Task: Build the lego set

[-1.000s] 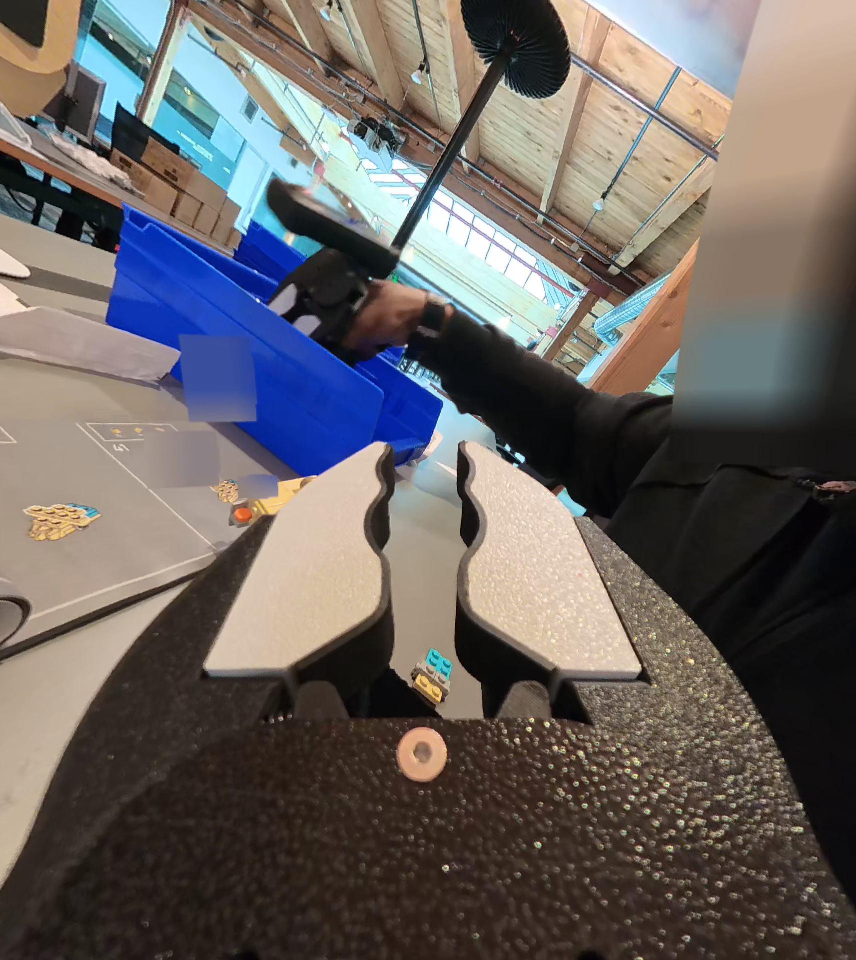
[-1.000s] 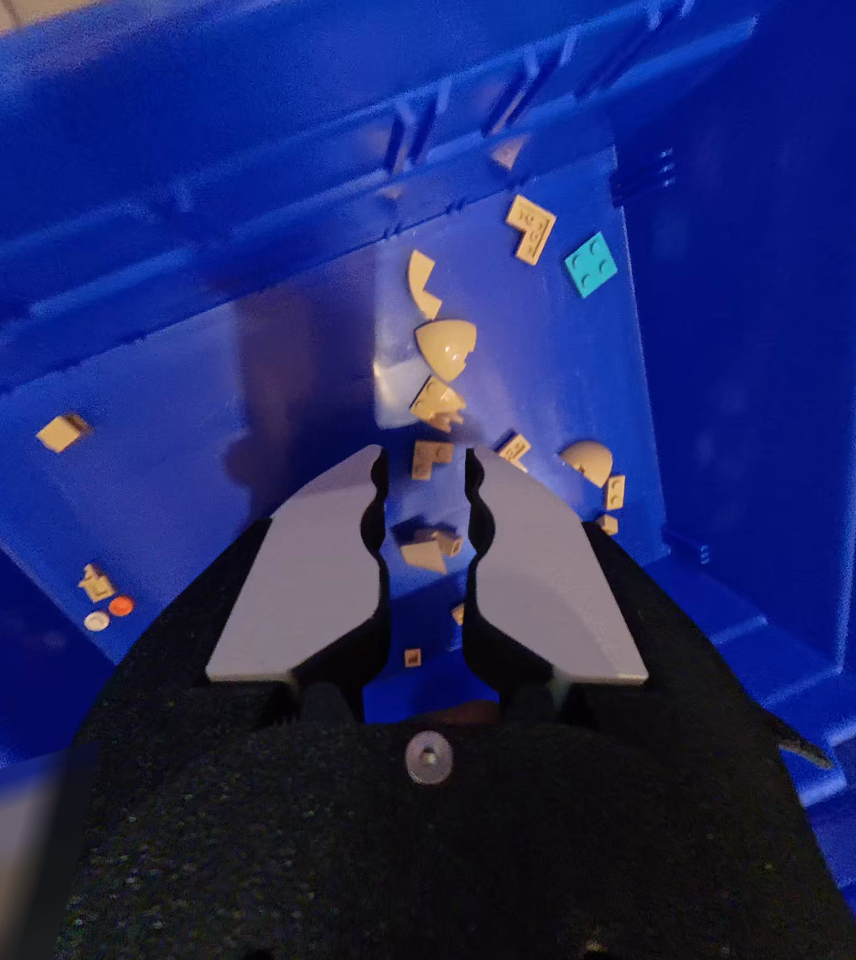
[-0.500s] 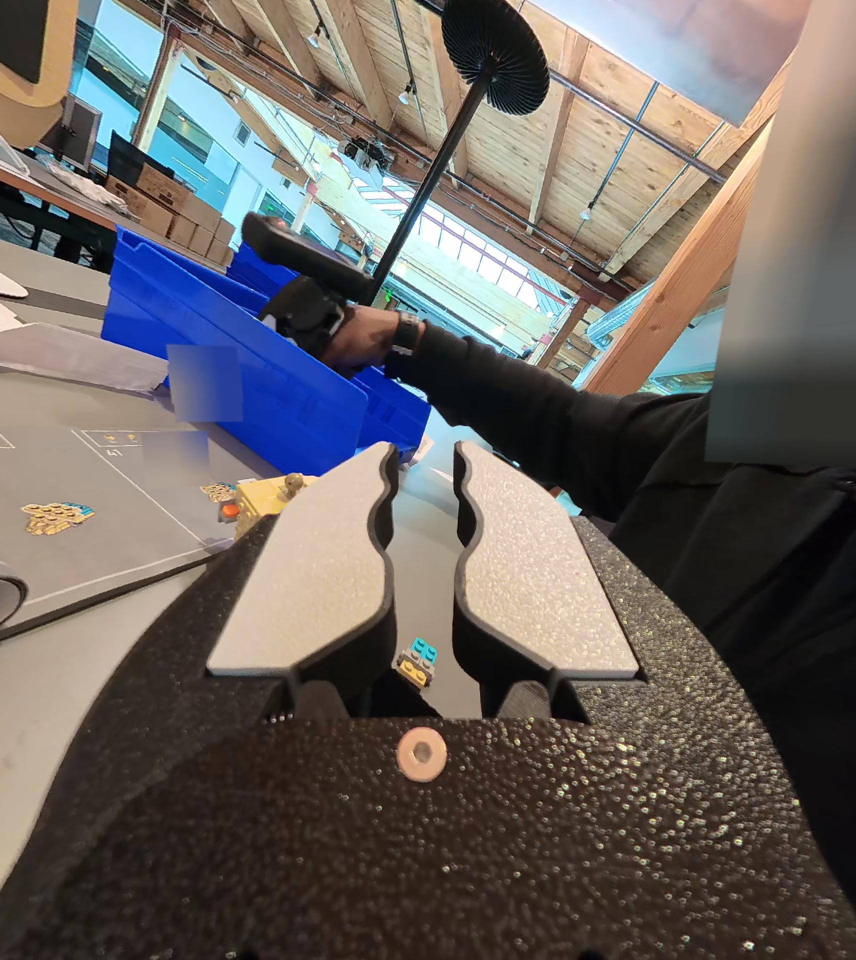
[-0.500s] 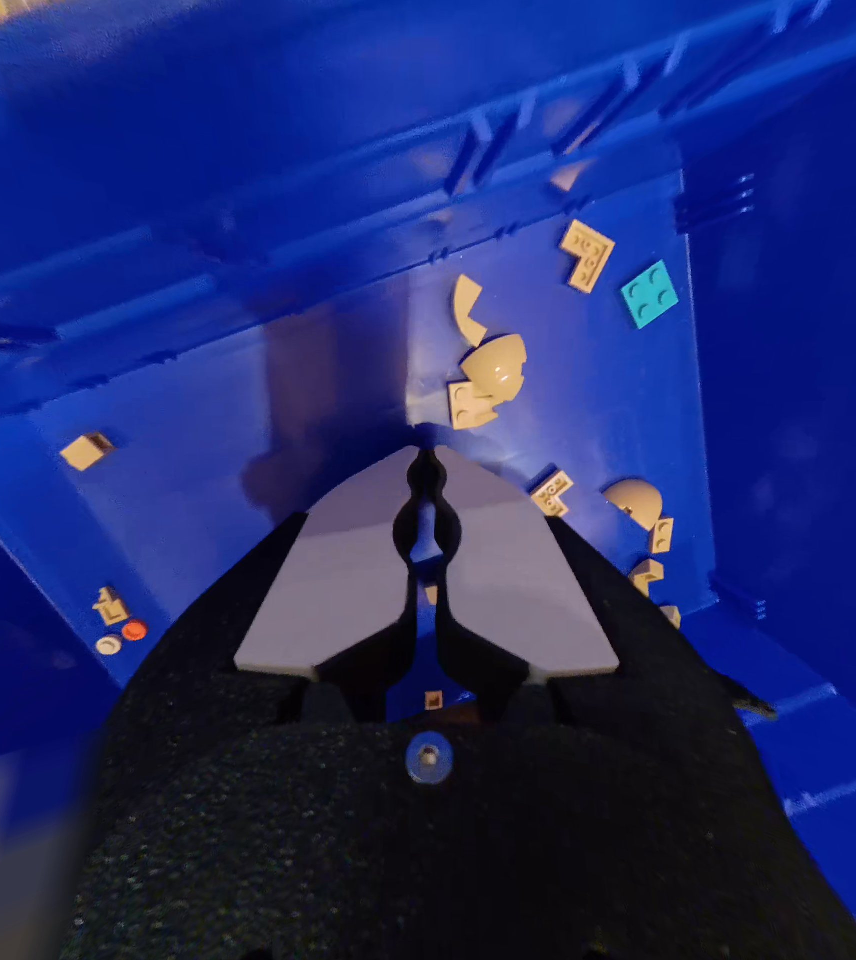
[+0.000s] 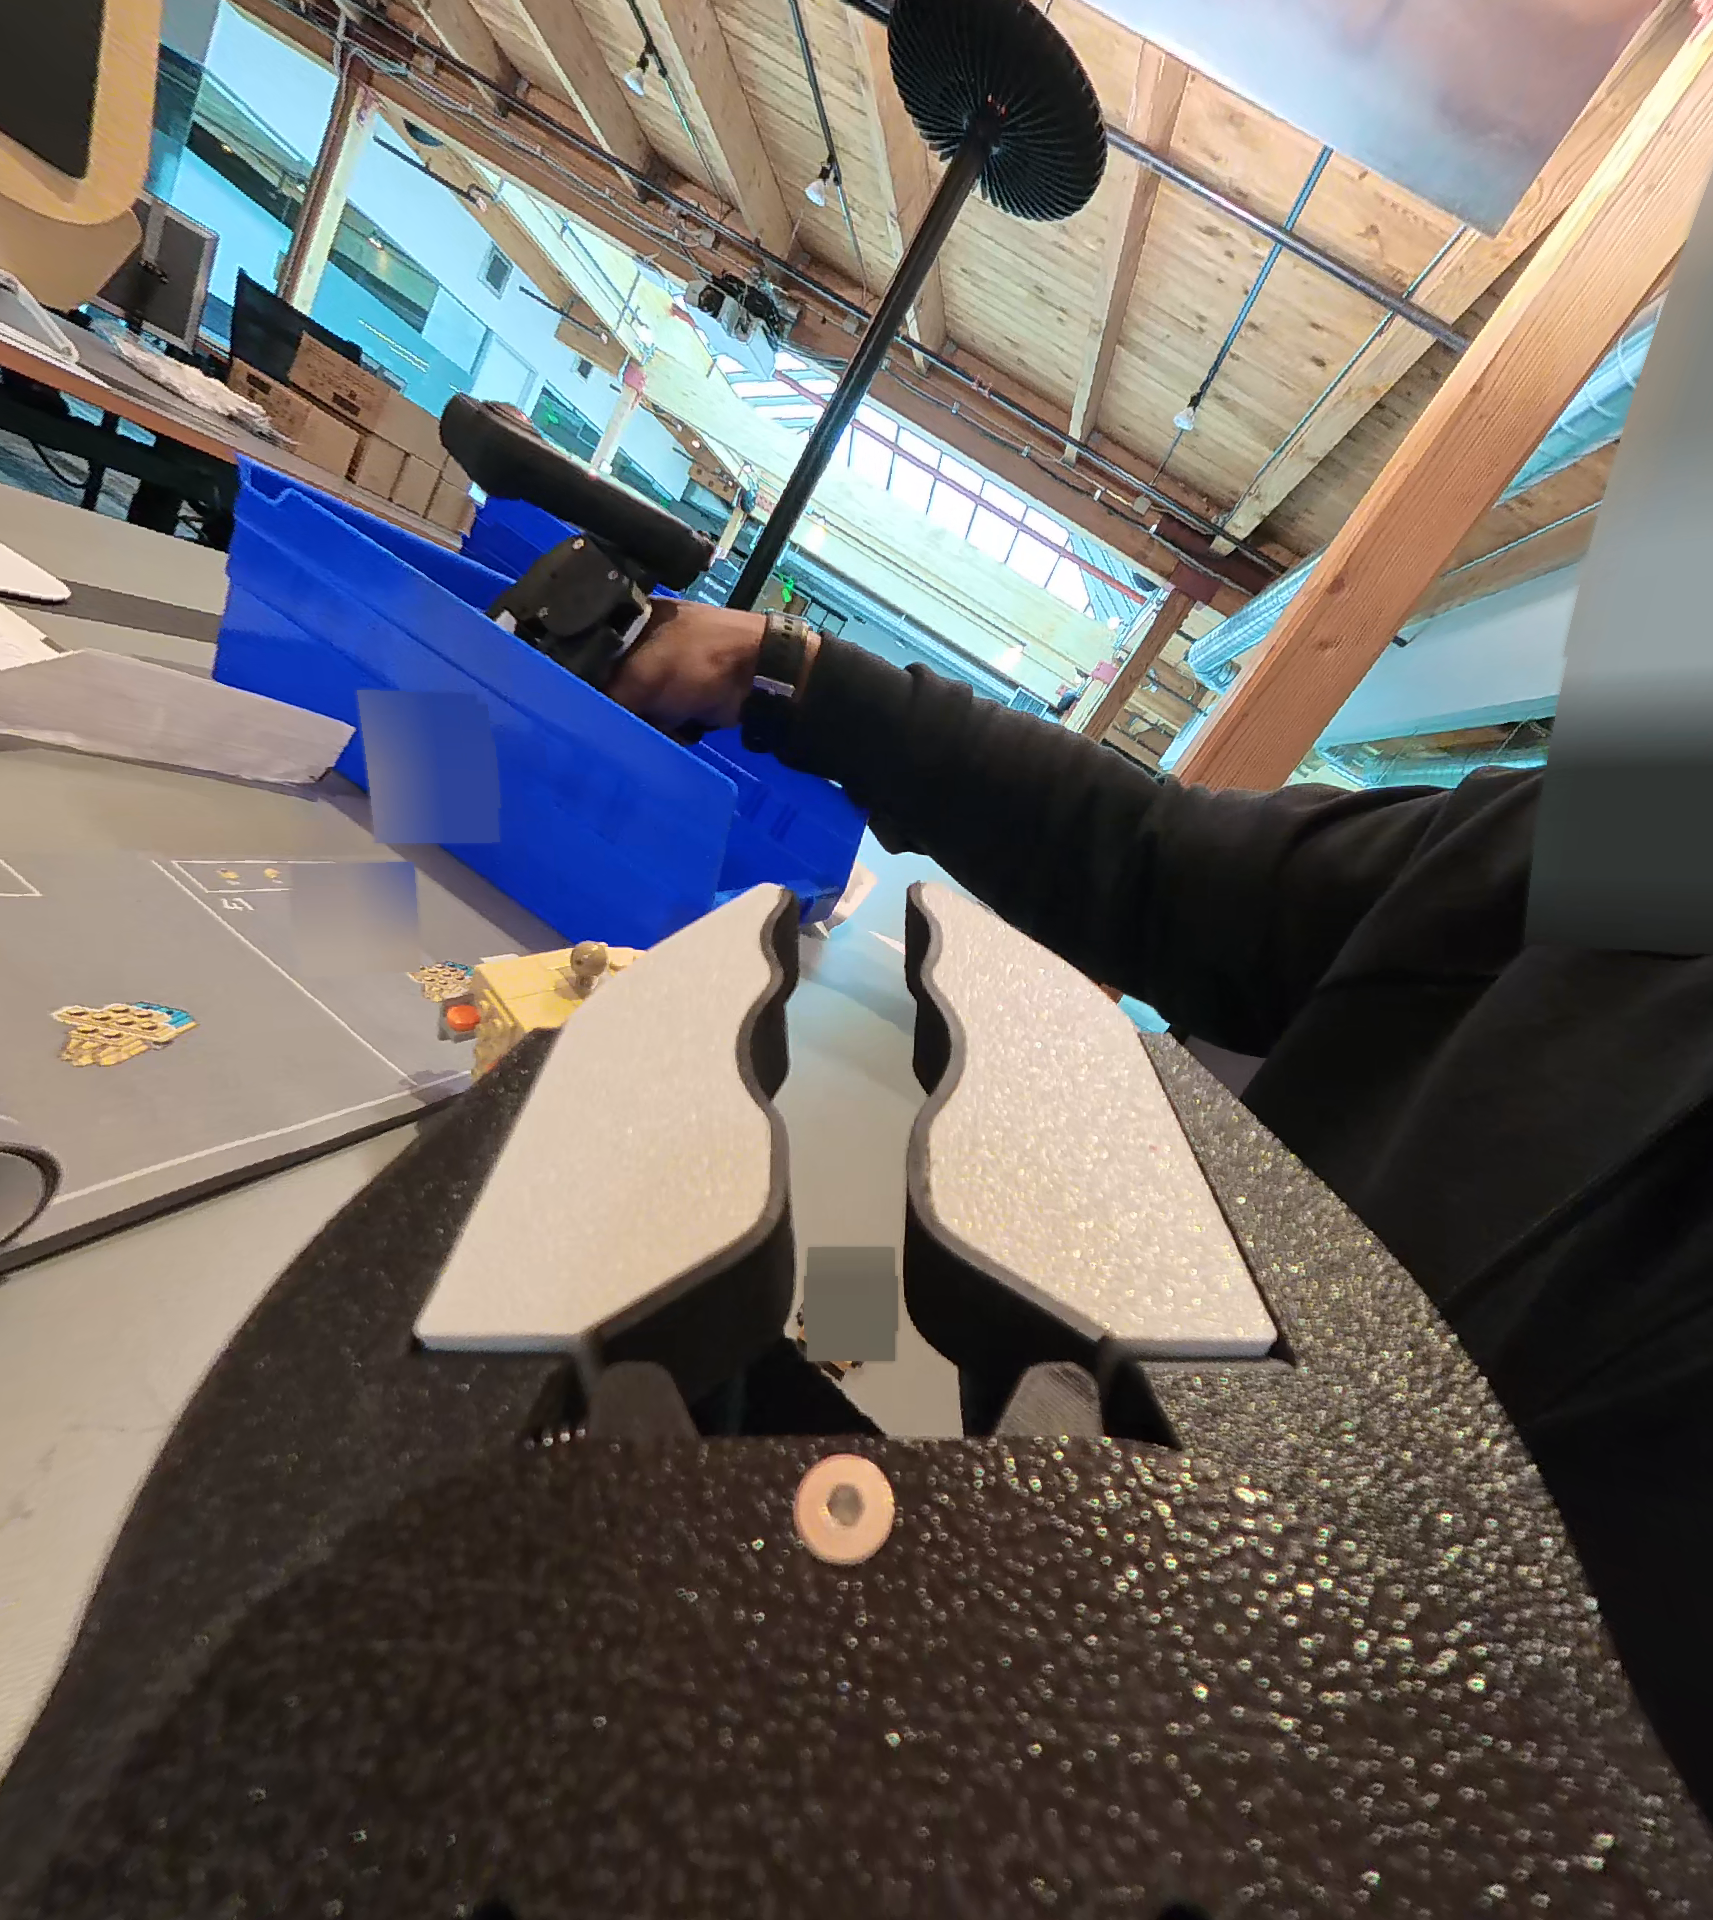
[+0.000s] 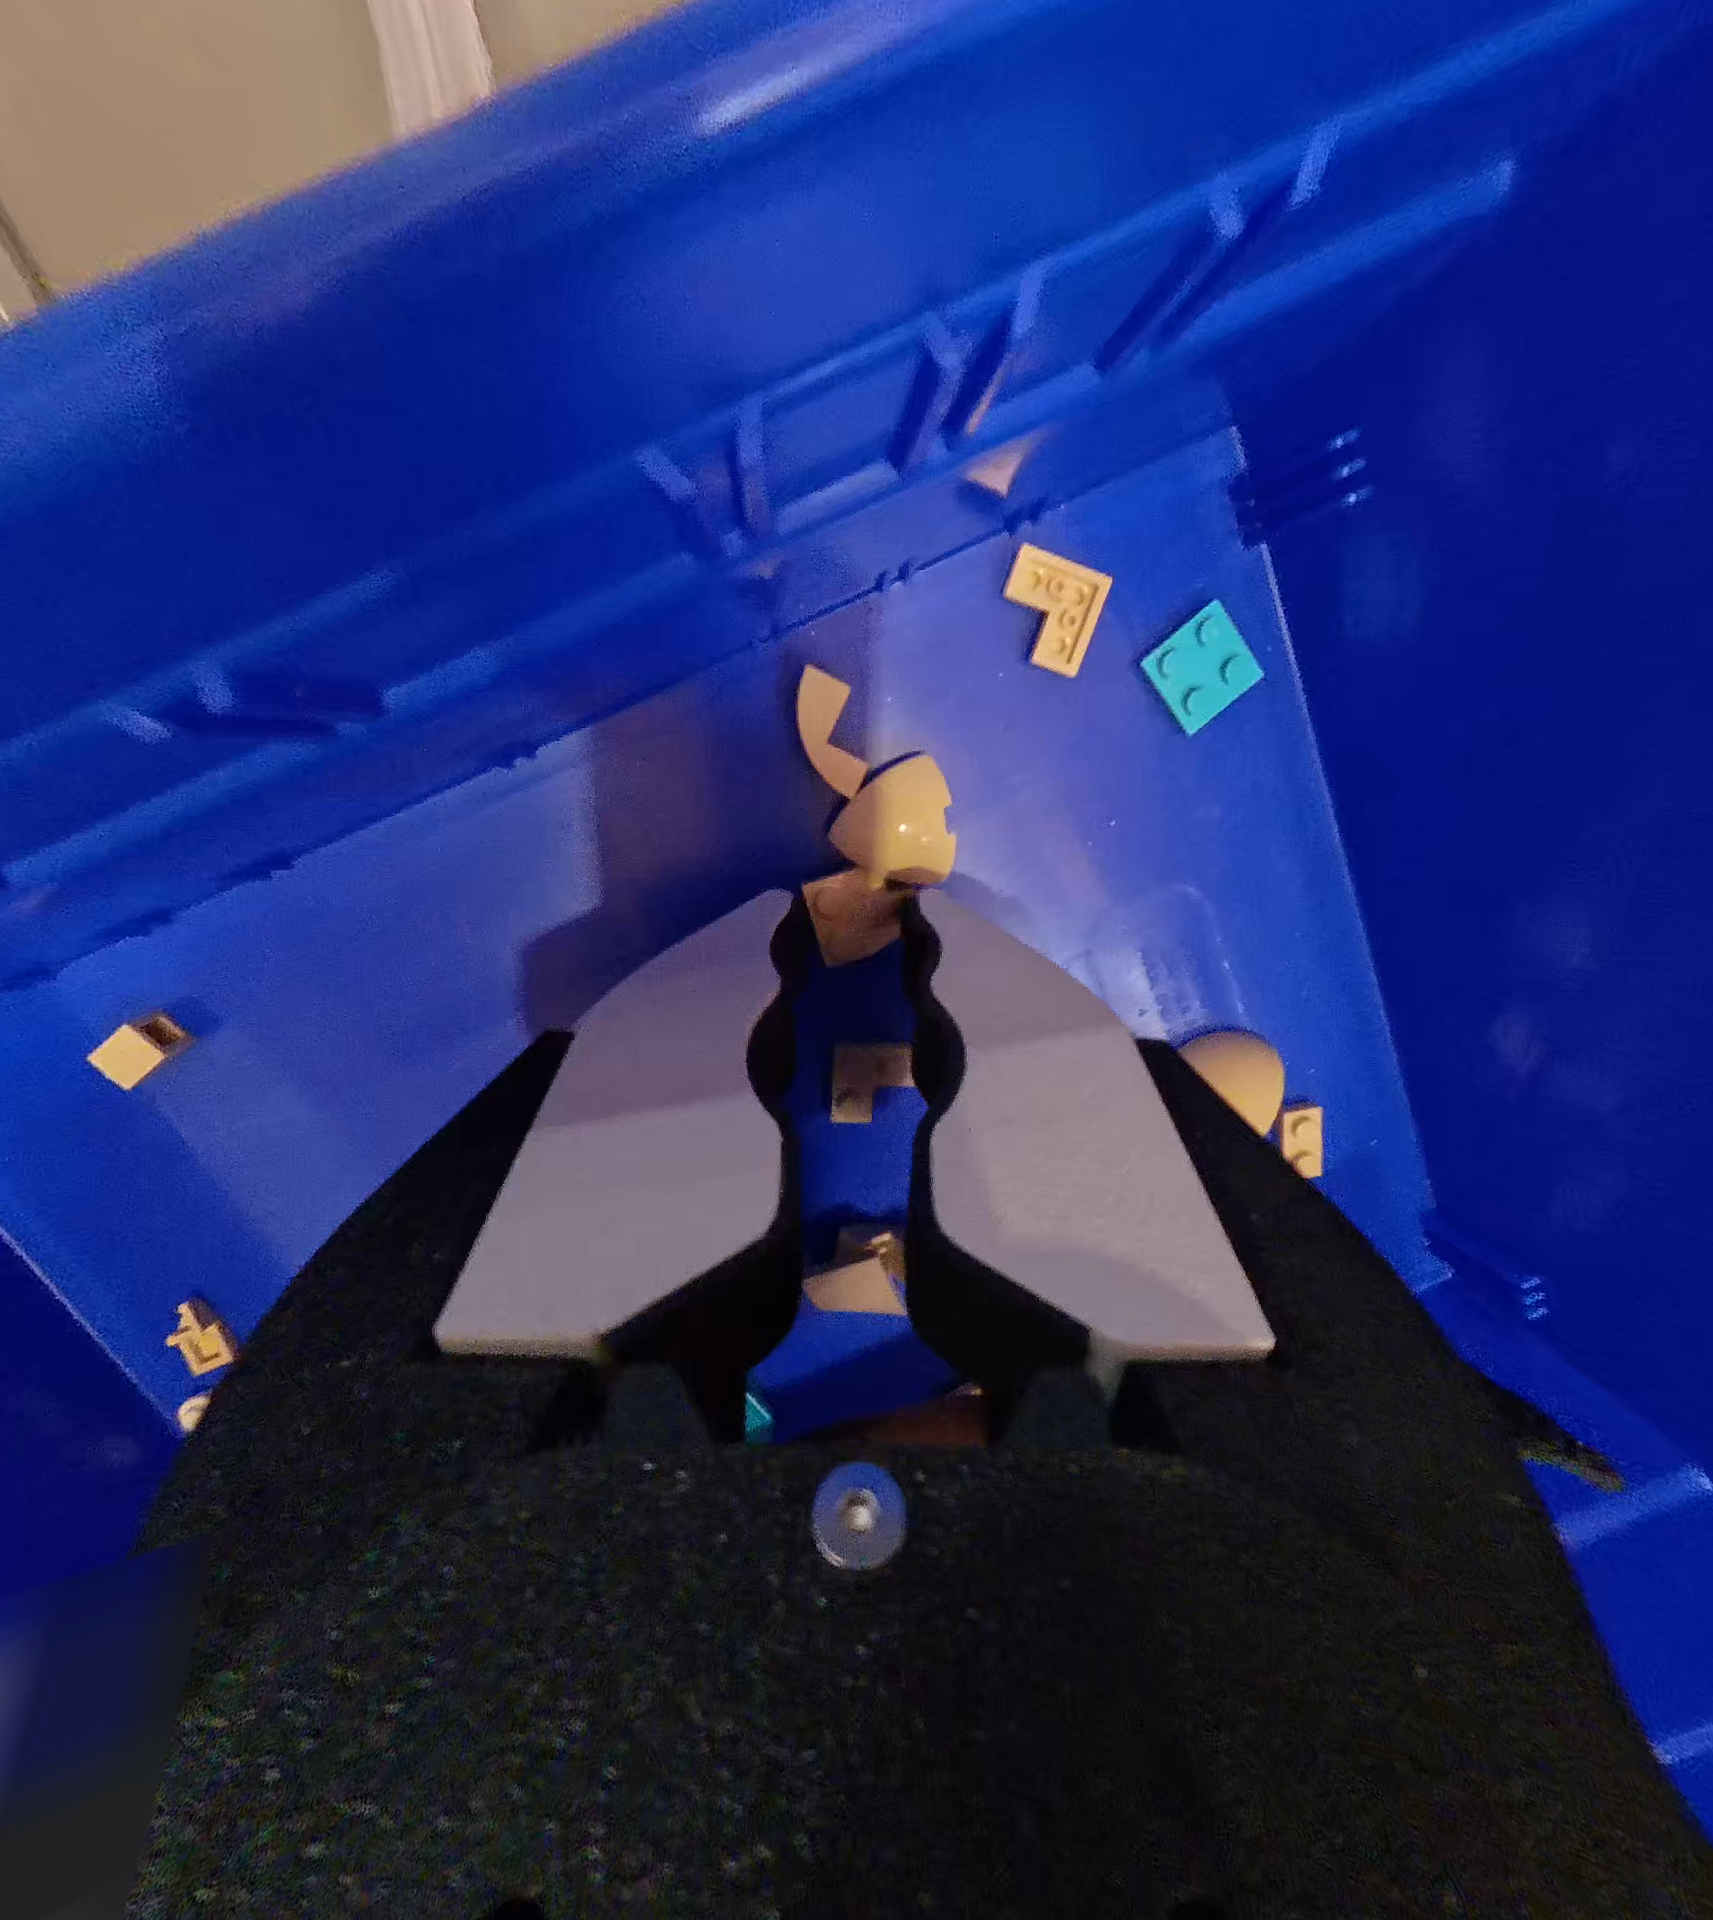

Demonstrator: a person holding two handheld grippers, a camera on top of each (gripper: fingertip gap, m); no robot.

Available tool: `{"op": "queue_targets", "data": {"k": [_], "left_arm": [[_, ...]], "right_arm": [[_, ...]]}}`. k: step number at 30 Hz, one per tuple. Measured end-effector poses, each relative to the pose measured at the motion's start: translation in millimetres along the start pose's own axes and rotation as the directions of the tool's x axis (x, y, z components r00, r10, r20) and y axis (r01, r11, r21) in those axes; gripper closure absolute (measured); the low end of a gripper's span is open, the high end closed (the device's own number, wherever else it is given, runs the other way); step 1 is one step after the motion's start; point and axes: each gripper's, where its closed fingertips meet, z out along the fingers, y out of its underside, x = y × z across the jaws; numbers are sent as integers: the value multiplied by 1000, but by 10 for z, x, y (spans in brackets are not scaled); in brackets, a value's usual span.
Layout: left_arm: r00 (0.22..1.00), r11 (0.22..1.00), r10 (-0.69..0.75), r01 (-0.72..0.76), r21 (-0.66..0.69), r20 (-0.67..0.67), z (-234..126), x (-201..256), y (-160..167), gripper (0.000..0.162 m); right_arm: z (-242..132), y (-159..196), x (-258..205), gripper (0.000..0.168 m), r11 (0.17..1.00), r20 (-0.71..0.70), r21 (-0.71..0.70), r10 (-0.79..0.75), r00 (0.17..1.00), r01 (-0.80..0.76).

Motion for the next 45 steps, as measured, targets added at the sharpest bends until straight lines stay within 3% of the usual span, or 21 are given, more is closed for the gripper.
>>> {"op": "queue_targets", "data": {"k": [5, 10, 14, 18, 22, 25, 29, 36, 42, 45], "left_arm": [[1000, 1000, 4, -4, 2, 0, -3, 6, -2, 143], [1000, 1000, 19, -19, -22, -2, 16, 29, 34, 143], [999, 998, 33, -33, -56, -10, 36, 81, 93, 143], [998, 992, 47, -52, -114, -53, 51, 218, 204, 143], [984, 959, 10, -60, -279, -176, 69, 460, 429, 135], [967, 915, -98, -6, -403, -236, 4, 593, 564, 128], [944, 840, -242, 89, -535, -223, -128, 615, 713, 125], [926, 756, -333, 150, -637, -177, -233, 558, 860, 126], [909, 747, -332, 89, -659, -253, -191, 696, 944, 146], [935, 782, -283, 96, -616, -213, -117, 612, 913, 146]], "right_arm": [[-177, 64, -102, 161, 999, 21, 45, -14, 1000, 13], [-640, 11, -528, 161, 974, 63, 223, -56, 996, 41], [-1181, -155, -1227, 161, 902, 76, 417, -156, 985, 111], [-1619, -339, -2277, 161, 774, 85, 591, -341, 936, 228], [-1467, -437, -3201, 161, 679, 134, 662, -524, 841, 318], [-1168, -471, -3602, 161, 649, 182, 678, -604, 776, 346], [-972, -520, -3832, 161, 553, 122, 710, -706, 697, 437], [-1024, -527, -4011, 162, 399, 56, 760, -827, 559, 514], [-1008, -517, -4007, 161, 381, 45, 770, -832, 553, 511], [-997, -542, -3899, 160, 422, 32, 775, -771, 636, 471]]}}
